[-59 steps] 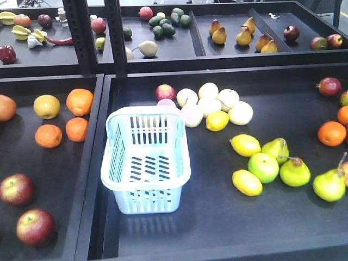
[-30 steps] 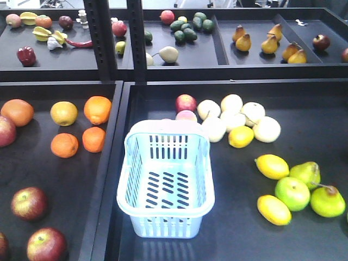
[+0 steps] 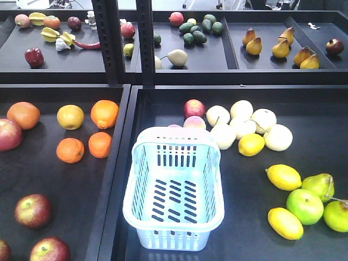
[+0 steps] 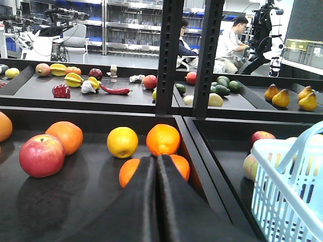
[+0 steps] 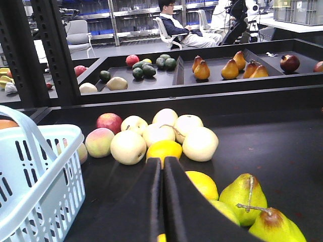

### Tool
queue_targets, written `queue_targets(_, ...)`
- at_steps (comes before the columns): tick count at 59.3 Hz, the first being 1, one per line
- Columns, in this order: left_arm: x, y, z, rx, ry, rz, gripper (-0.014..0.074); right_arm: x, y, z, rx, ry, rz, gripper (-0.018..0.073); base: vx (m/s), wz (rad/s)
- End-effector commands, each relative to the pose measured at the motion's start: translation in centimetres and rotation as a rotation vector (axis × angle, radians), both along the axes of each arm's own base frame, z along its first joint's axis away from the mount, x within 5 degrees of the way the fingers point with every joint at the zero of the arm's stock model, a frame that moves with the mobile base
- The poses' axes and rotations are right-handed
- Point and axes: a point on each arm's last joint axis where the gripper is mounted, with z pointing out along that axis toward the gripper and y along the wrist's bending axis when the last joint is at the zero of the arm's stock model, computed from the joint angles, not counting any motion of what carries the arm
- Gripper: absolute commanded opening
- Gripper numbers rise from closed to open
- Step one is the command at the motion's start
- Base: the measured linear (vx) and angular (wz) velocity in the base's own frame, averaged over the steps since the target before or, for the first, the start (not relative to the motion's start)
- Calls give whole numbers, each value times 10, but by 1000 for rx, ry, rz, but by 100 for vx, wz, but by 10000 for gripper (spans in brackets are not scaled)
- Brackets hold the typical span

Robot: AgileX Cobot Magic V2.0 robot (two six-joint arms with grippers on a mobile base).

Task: Pick three apples into basket with both arms

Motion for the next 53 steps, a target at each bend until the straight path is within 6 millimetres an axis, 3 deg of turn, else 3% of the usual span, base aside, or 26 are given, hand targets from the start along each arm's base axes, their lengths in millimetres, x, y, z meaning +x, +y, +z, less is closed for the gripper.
queue_targets(1,-2,1,15,-8,-96,15,-6,1,0,5,-23,-62,3,-5,0,1)
queue_targets(42,-2,1,16,-11,-104,16,-6,1,0,5,-23,-62,3,-5,0,0)
queue_targets(45,-2,1,16,-88,-106,13,-6,1,0,5,-23,-62,3,-5,0,0)
queue_targets(53,-2,1,17,-531,-111,-6,-6,1,0,5,-23,-62,3,-5,0,0)
